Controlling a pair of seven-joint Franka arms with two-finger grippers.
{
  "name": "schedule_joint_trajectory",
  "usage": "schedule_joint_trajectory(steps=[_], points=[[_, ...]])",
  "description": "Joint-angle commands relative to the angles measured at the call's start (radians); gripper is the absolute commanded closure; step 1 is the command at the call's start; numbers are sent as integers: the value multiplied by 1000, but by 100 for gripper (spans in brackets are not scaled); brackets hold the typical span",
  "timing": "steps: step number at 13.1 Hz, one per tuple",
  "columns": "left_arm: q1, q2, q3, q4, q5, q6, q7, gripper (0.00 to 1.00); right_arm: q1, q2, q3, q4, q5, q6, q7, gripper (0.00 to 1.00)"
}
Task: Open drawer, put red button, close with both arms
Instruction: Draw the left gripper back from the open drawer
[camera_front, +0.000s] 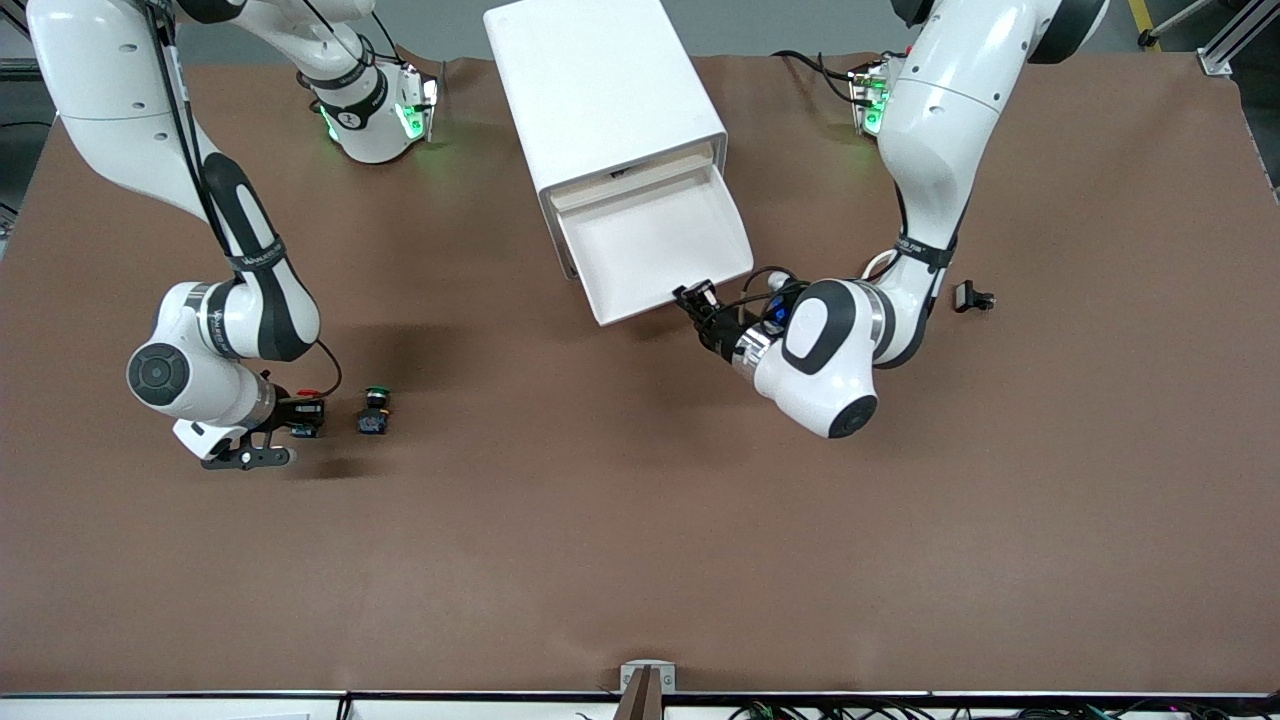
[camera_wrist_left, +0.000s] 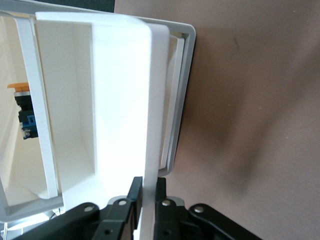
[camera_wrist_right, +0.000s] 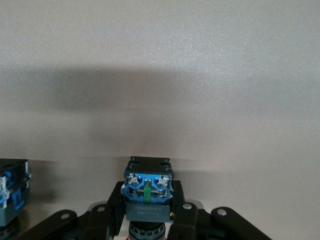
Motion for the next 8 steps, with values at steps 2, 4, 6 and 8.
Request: schedule_joint_trajectory(steps=[2, 4, 6, 8], points=[[6, 36, 13, 76, -16, 25, -13, 0, -2, -43, 11, 17, -1, -77, 10, 97], [42, 34, 14, 117, -18, 25, -12, 0, 12, -71, 12, 19, 1, -126, 17, 97], [78, 31, 25, 165, -6, 25, -6, 0, 35, -107, 12, 19, -1, -185, 81, 95], [92, 16, 75, 203, 28, 25, 37, 0, 60, -150, 12, 19, -1, -264, 137, 92]])
